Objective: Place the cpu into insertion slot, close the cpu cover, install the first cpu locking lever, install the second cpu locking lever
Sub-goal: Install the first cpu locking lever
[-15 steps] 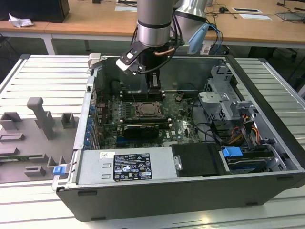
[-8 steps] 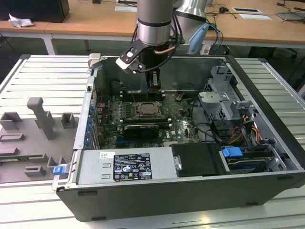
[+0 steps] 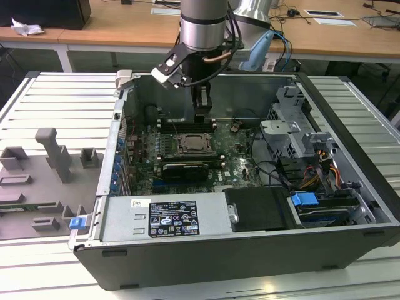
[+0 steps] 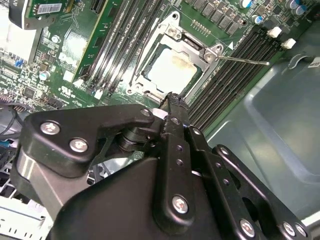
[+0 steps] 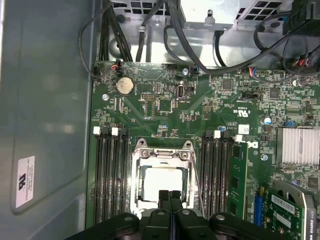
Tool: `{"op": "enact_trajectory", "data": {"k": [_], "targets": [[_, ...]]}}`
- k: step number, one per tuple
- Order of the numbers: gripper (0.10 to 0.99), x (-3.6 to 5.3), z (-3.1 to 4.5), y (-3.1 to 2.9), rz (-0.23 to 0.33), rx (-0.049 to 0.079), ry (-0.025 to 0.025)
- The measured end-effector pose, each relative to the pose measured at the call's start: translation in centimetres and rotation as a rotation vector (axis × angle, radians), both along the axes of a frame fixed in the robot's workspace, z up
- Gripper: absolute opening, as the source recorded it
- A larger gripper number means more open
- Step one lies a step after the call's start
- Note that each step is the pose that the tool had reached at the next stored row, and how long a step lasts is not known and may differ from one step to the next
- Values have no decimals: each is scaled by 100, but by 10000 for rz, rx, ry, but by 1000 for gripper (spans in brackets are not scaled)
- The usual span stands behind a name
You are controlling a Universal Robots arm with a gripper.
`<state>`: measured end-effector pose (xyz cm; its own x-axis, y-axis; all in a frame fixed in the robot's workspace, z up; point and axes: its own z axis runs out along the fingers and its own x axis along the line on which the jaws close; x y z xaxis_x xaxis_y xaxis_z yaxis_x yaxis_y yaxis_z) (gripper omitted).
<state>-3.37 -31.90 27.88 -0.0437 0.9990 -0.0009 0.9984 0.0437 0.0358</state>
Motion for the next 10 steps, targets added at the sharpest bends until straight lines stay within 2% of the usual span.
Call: {"op": "enact_trajectory", "data": {"k": [10], "targets": [[106, 0, 120, 0, 0, -10, 0]]}}
